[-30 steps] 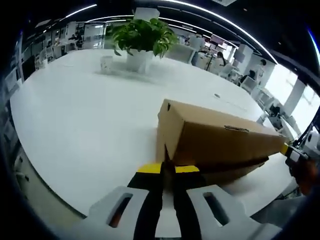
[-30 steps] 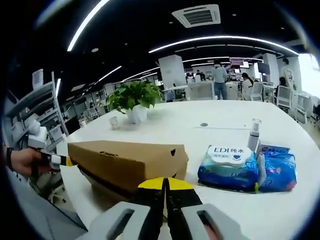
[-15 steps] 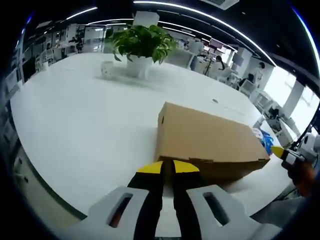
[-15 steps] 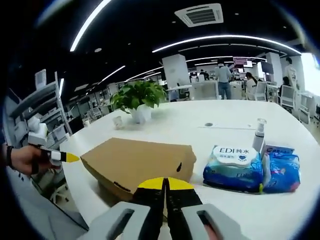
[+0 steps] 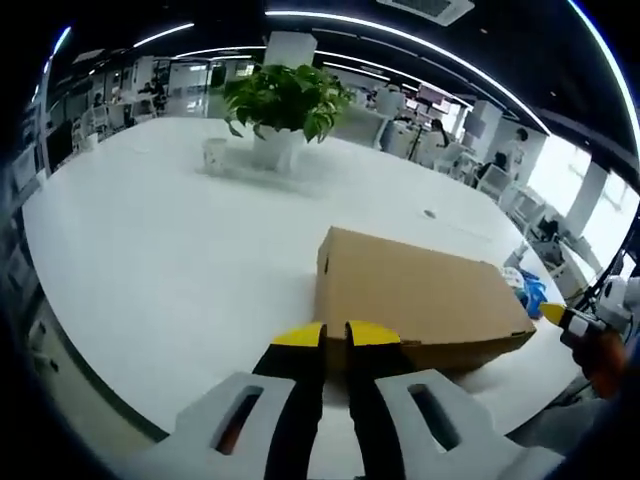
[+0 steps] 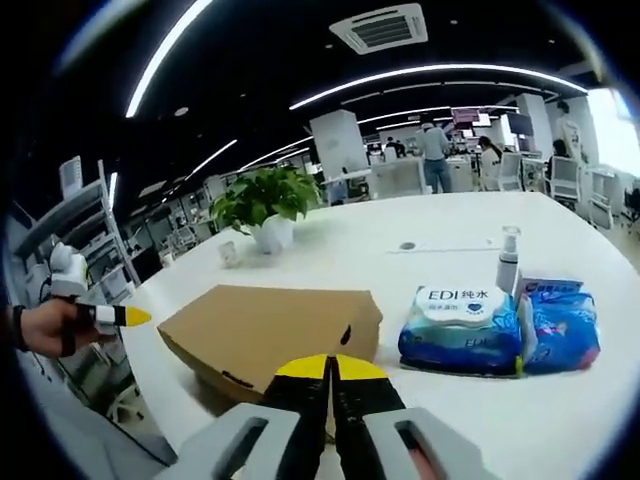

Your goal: Operate the shoe box by opening the lid, removing the specified soft item, and placing it in the target area until the item is outside and the box remains undamaged.

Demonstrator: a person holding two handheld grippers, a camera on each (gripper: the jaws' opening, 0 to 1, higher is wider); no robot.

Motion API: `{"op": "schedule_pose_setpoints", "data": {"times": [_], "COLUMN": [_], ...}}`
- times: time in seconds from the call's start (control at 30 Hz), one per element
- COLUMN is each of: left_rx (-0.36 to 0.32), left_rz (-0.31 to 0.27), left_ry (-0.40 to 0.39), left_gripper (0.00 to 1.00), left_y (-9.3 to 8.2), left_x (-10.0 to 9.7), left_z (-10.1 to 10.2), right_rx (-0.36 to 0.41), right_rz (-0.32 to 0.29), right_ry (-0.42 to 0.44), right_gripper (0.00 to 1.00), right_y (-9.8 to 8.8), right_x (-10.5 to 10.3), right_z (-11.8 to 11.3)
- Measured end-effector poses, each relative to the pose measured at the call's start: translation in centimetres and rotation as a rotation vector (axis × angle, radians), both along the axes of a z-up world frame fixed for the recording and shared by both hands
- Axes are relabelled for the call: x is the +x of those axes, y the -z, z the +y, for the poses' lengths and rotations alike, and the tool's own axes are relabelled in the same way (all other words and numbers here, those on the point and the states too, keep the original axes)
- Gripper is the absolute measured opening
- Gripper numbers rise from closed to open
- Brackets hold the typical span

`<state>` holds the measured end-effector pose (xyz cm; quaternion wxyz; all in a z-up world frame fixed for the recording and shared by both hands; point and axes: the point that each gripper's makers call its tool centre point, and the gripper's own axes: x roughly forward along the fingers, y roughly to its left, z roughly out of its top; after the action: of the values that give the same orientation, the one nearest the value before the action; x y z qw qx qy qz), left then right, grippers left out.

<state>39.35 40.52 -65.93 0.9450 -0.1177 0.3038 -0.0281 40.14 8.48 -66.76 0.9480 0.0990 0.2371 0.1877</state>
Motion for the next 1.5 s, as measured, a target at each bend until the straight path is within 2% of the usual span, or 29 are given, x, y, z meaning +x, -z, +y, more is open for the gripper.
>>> {"op": "schedule_pose_setpoints", "data": {"times": [0.1, 0.2, 0.3, 0.43, 0.53, 0.7, 0.8, 0.97, 1.07, 1.23, 1.33, 1.37, 1.4, 1.43, 1.5], "left_rx": [0.001, -0.002, 0.010, 0.022, 0.031, 0.035, 0.075, 0.067, 0.081, 0.085, 0.057, 0.054, 0.049, 0.049, 0.051], "left_rz": [0.000, 0.004, 0.007, 0.018, 0.030, 0.056, 0.077, 0.107, 0.141, 0.167, 0.175, 0.177, 0.182, 0.184, 0.187], "left_ry": [0.001, 0.007, 0.046, 0.089, 0.106, 0.115, 0.145, 0.154, 0.187, 0.202, 0.191, 0.194, 0.199, 0.204, 0.212], "left_gripper": [0.10, 0.13, 0.18, 0.27, 0.31, 0.33, 0.32, 0.31, 0.30, 0.27, 0.28, 0.28, 0.28, 0.28, 0.28], "left_y": [-0.1, -0.2, 0.1, 0.5, 0.9, 1.3, 1.8, 2.6, 3.4, 4.4, 4.4, 4.4, 4.4, 4.5, 4.5], "left_x": [0.3, 0.3, 0.5, 0.4, 0.5, 0.8, 0.9, 1.3, 0.9, 0.9, 1.0, 1.1, 1.1, 1.2, 1.5], "left_z": [0.1, -0.1, -0.6, -1.3, -1.5, -1.5, -1.5, -1.5, -1.9, -2.1, -2.1, -2.1, -2.1, -2.0, -2.0], "right_rx": [0.006, 0.014, 0.024, 0.034, 0.044, 0.055, 0.062, 0.075, 0.076, 0.057, 0.076, 0.050, 0.023, -0.023, 0.001], "right_rz": [0.011, 0.027, 0.035, 0.082, 0.105, 0.113, 0.122, 0.138, 0.145, 0.170, 0.163, 0.117, 0.096, 0.083, 0.099], "right_ry": [0.004, 0.007, 0.005, -0.024, -0.045, -0.060, -0.062, -0.056, -0.058, -0.060, -0.055, -0.082, -0.104, -0.079, -0.074], "right_gripper": [0.00, 0.05, 0.08, 0.26, 0.33, 0.33, 0.33, 0.32, 0.32, 0.32, 0.28, 0.24, 0.23, 0.23, 0.23], "right_y": [0.2, 0.5, 0.6, 1.7, 2.3, 2.3, 2.6, 3.1, 3.3, 4.5, 4.3, 3.9, 3.7, 3.7, 3.8], "right_x": [0.0, -0.1, -0.1, -0.6, -0.9, -1.1, -1.3, -1.4, -1.5, -1.6, -1.7, -1.6, -1.6, -1.4, -1.2], "right_z": [0.0, 0.1, 0.2, 1.0, 1.7, 2.1, 2.2, 2.2, 2.3, 2.3, 2.7, 3.2, 3.6, 3.3, 3.5]}}
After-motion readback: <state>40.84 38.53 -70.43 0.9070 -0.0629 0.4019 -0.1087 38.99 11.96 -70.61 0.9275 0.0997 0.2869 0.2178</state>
